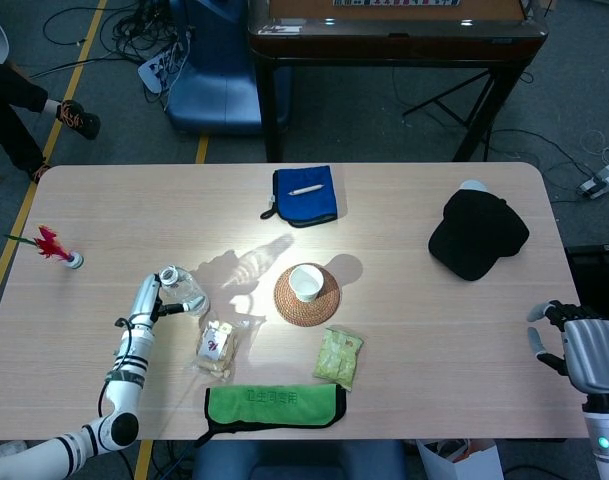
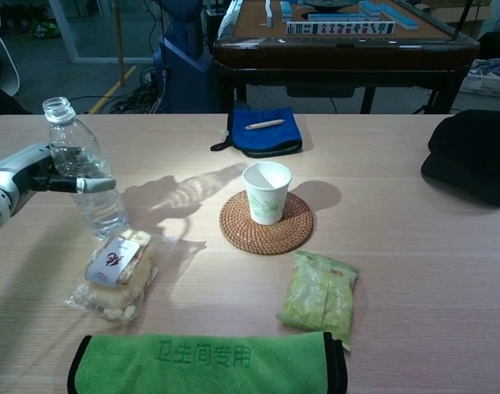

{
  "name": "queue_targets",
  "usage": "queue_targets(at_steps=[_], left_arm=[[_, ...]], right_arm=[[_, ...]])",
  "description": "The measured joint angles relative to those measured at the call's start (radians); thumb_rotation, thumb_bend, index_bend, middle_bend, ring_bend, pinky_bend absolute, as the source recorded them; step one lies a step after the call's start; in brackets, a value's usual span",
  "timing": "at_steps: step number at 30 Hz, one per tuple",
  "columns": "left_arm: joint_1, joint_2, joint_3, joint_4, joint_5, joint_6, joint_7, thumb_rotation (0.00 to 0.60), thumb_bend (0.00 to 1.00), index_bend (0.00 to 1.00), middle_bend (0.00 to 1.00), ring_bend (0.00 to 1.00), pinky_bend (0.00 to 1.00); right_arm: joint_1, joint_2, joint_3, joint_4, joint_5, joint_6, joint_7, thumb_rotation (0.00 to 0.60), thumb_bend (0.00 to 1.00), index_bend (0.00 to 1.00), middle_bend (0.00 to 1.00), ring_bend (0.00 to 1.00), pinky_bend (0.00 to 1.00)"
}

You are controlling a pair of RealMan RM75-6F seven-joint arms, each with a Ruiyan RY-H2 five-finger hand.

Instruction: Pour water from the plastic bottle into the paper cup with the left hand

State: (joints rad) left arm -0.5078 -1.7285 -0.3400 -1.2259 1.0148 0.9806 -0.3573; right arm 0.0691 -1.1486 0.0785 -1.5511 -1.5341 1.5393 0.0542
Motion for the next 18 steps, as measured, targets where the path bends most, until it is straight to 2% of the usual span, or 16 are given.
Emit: queue_targets(at_steps=[3,11,18], left_arm=[[0.000,-0.006,-0.003,0.006,-0.001,0.002,0.002,0.600,0.09,0.49,0.43,0.31,0.31],[0.000,-0.021,-0.012,0.004,0.029,0.060,0.014,0.600,0.09,0.64,0.62,0.47,0.45],[-0.006,-0.025,-0.015,-0.020,0.074,0.122,0.064,0.600,0.09,0.69,0.70,0.53,0.51]], right_arm=[[0.000,0.001,0.000,0.000,0.000,0.000,0.001,0.600,0.44,0.52,0.48,0.50,0.50],[-0.001,0.002,0.000,-0.002,-0.002,0.003,0.002,0.600,0.44,0.52,0.48,0.50,0.50],[-0.004,0.005,0.001,-0.004,-0.005,0.009,0.007,0.600,0.44,0.52,0.48,0.50,0.50]])
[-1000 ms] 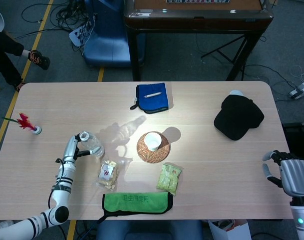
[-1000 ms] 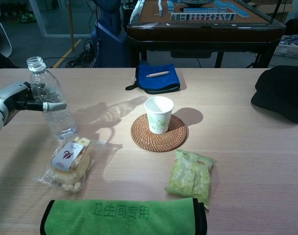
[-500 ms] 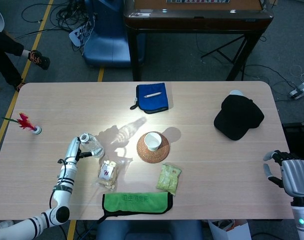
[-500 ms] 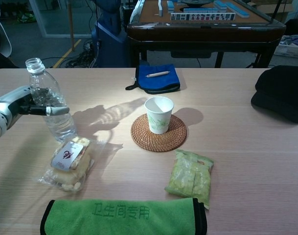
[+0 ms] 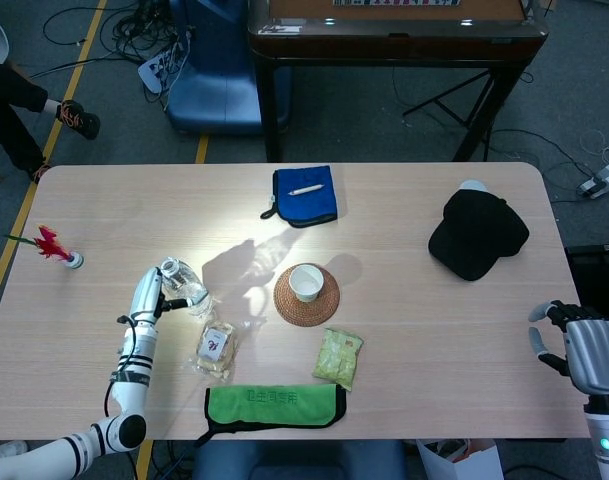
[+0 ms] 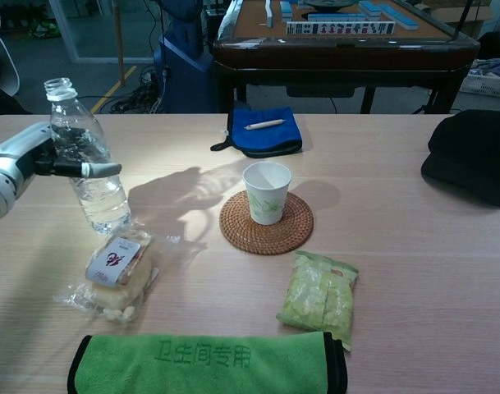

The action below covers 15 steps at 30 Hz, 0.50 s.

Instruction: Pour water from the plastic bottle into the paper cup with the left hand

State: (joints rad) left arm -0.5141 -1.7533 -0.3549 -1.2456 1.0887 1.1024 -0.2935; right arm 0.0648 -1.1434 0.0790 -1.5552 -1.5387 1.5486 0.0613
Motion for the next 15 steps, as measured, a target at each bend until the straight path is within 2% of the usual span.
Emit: queue_targets(at_steps=[7,15], left_arm=[[-0.018,0.020,0.002,-0.047,0.026,0.028,0.110,0.600,0.09,0.70,0.71,0.54,0.53],[-0.075,0.054,0.000,-0.117,0.010,0.024,0.364,0.600,0.08,0.70,0.72,0.54,0.53]], right_arm=[[-0.001,0.002,0.000,-0.001,-0.003,0.002,0.004,0.600,0.44,0.52,0.48,0.50,0.50],[-0.002,0.005,0.000,-0.004,-0.004,0.004,0.008,0.600,0.44,0.52,0.48,0.50,0.50]])
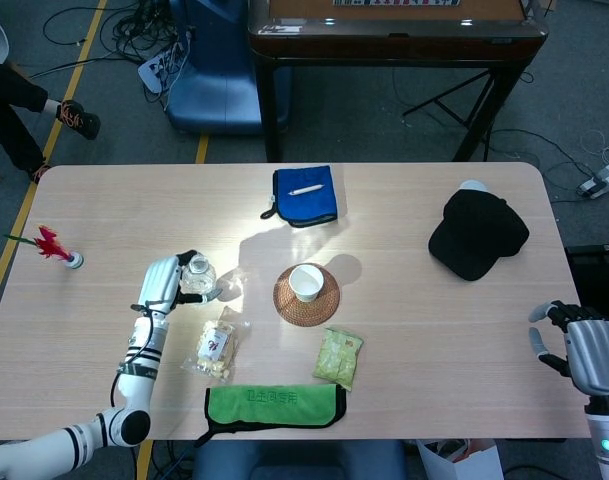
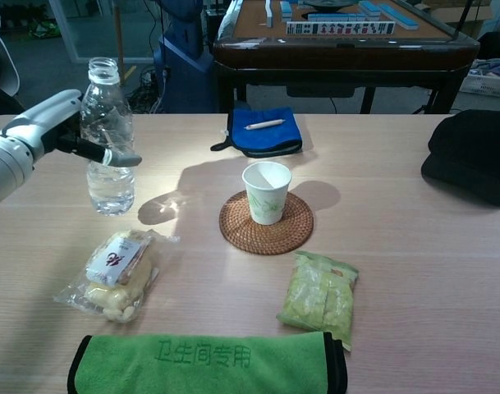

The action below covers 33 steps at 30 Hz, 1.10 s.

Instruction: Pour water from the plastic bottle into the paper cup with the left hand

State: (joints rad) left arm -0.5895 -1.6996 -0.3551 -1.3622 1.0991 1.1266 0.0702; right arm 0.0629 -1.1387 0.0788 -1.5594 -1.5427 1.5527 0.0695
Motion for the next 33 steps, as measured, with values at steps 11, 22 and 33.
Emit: queue_targets(at_steps=[11,22,33], left_arm=[[-0.108,0.014,-0.009,-0.066,-0.085,0.005,0.373,0.600,0.08,0.69,0.72,0.53,0.55],[-0.205,0.001,0.003,-0.105,-0.209,0.022,0.661,0.600,0.09,0.68,0.72,0.53,0.55],[-0.289,-0.038,0.019,-0.092,-0.273,0.063,0.828,0.600,0.08,0.68,0.72,0.53,0.55]], right_arm=[[0.000,0.005,0.001,0.002,0.001,-0.002,0.017,0.600,0.44,0.52,0.48,0.50,0.50],[-0.004,0.016,0.001,0.000,0.000,0.003,0.043,0.600,0.44,0.52,0.48,0.50,0.50],[-0.004,0.016,0.001,0.003,0.001,0.001,0.045,0.600,0.44,0.52,0.48,0.50,0.50]])
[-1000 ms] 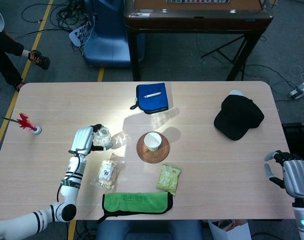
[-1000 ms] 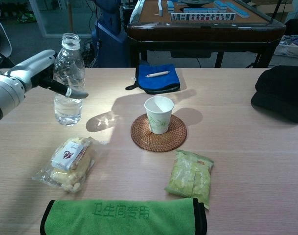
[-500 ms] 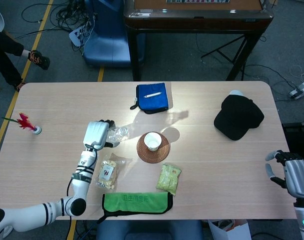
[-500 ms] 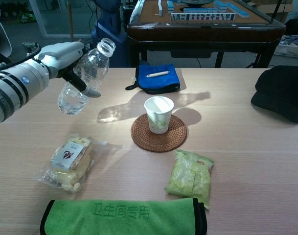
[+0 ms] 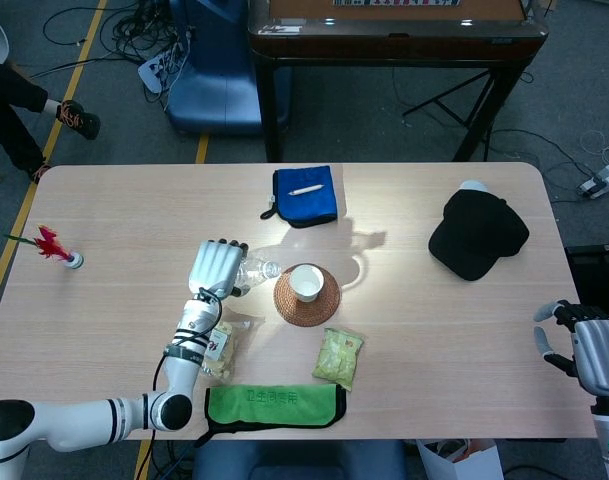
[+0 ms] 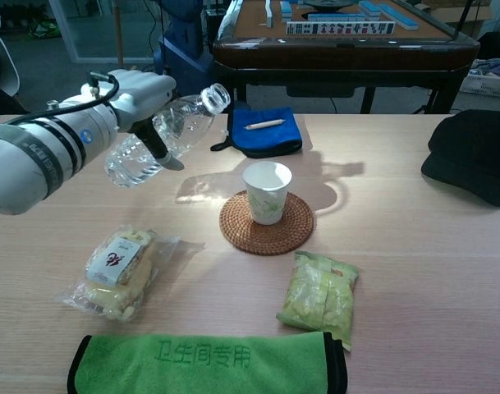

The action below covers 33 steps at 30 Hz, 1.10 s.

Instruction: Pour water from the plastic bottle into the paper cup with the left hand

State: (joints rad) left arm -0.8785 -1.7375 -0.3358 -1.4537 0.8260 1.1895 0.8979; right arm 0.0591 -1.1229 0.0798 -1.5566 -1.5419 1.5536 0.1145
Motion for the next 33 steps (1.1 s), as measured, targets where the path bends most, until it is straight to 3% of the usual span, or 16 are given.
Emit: queue_targets(at_steps=[14,33], left_arm=[[-0.085,-0.069,-0.010,0.093,-0.123,0.018,0.149,0.600,0.09,0.68,0.72,0.53,0.56],[-0.174,-0.134,0.020,0.165,-0.188,0.060,0.358,0.600,0.09,0.69,0.73,0.55,0.59]], right_arm=[[0.000,0.004,0.000,0.002,0.001,-0.003,0.015,0.600,0.44,0.52,0.48,0.50,0.50],[0.000,0.007,0.000,0.004,0.005,-0.007,0.024,0.600,0.44,0.52,0.48,0.50,0.50]])
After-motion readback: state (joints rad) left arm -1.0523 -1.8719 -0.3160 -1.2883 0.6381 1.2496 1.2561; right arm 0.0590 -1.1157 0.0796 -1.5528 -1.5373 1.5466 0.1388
